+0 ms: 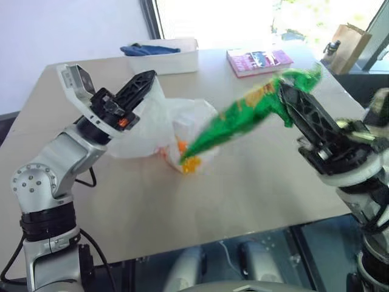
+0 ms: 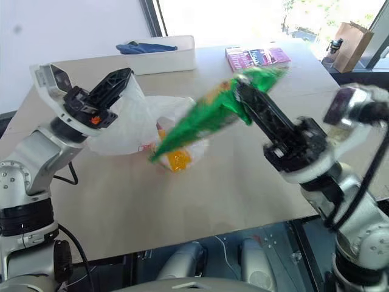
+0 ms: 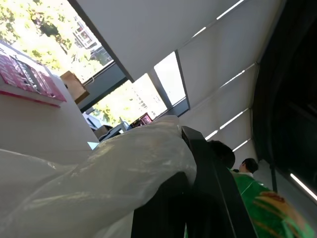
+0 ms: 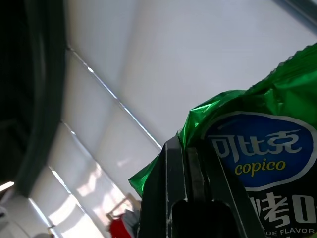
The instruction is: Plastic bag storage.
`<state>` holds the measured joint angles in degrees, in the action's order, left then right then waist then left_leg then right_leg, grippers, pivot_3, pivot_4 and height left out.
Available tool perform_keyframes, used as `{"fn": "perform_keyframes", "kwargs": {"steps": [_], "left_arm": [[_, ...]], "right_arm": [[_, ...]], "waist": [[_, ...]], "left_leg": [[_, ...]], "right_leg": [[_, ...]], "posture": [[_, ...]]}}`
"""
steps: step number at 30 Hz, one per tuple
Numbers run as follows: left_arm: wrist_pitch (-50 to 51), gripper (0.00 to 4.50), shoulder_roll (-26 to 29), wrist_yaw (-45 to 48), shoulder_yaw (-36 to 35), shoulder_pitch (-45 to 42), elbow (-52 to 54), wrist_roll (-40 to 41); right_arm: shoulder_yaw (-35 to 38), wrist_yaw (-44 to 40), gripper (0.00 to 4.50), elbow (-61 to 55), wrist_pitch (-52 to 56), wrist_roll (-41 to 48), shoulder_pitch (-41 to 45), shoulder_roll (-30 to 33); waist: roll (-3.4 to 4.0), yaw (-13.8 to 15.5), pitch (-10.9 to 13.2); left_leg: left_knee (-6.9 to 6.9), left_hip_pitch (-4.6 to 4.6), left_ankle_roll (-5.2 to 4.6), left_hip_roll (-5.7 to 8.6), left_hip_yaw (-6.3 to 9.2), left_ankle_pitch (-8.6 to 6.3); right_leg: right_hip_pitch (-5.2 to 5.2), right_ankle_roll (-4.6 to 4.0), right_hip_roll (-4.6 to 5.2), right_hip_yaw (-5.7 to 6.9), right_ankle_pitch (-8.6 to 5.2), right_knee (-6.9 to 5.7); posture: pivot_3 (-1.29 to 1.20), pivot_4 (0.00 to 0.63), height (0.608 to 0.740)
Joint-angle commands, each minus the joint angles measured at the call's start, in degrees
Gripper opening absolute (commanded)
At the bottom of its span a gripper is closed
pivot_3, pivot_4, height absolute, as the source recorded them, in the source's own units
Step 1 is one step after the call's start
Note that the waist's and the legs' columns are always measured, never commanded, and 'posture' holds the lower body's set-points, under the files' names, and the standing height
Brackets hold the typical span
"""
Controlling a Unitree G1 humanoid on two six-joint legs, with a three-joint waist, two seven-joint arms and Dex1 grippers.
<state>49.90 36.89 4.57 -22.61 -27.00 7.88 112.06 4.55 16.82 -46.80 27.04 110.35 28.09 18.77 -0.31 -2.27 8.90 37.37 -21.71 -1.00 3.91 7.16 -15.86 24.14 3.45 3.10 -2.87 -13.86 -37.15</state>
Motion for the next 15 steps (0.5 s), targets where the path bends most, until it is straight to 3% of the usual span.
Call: {"fn": "perform_keyframes", "kwargs": {"steps": [1, 6, 10, 15], "left_arm": [[3.2, 0.0, -2.57, 0.82, -5.74, -1.68, 0.85, 0.94], [9.34, 0.0, -4.14, 4.34, -12.6, 3.29, 5.63, 0.94], [11.52, 0.0, -0.88, 11.54, -16.28, 12.68, 11.7, 0.94], [9.78, 0.0, 3.31, 19.05, -15.68, 27.15, 19.16, 0.94]], "right_arm": [[-3.68, 3.14, 0.03, 4.94, -1.15, 2.65, 0.65, -0.86], [-6.8, -4.58, 0.03, 18.5, 4.61, -3.15, -5.57, -0.93], [-3.29, -10.73, 0.03, 22.95, 6.72, -4.12, -10.57, -0.23], [-1.76, -13.67, 0.03, 25.8, 8.09, -6.74, -10.63, -0.13]], "waist": [[-0.07, 0.26, -0.04], [-0.19, 0.05, -0.1], [-0.12, -0.13, -0.06], [-0.07, -0.09, -0.04]], "left_leg": [[-0.01, -0.04, 0.0, -0.01, 0.05, 0.0], [0.0, -0.28, -0.02, 0.14, 0.15, -0.01], [-0.07, -0.28, -0.04, 0.07, 0.0, -0.02], [-0.04, -0.15, -0.03, -0.01, -0.23, -0.02]], "right_leg": [[0.04, -0.01, 0.02, 0.05, -0.01, 0.0], [0.12, -0.01, 0.11, 0.16, 0.0, 0.18], [0.29, -0.02, 0.06, -0.03, -0.01, 0.09], [0.32, -0.02, 0.05, -0.22, -0.01, -0.19]], "posture": [[0.0, 0.15, 0.74], [0.0, 0.15, 0.74], [0.0, 0.15, 0.74], [0.0, 0.15, 0.74]]}}
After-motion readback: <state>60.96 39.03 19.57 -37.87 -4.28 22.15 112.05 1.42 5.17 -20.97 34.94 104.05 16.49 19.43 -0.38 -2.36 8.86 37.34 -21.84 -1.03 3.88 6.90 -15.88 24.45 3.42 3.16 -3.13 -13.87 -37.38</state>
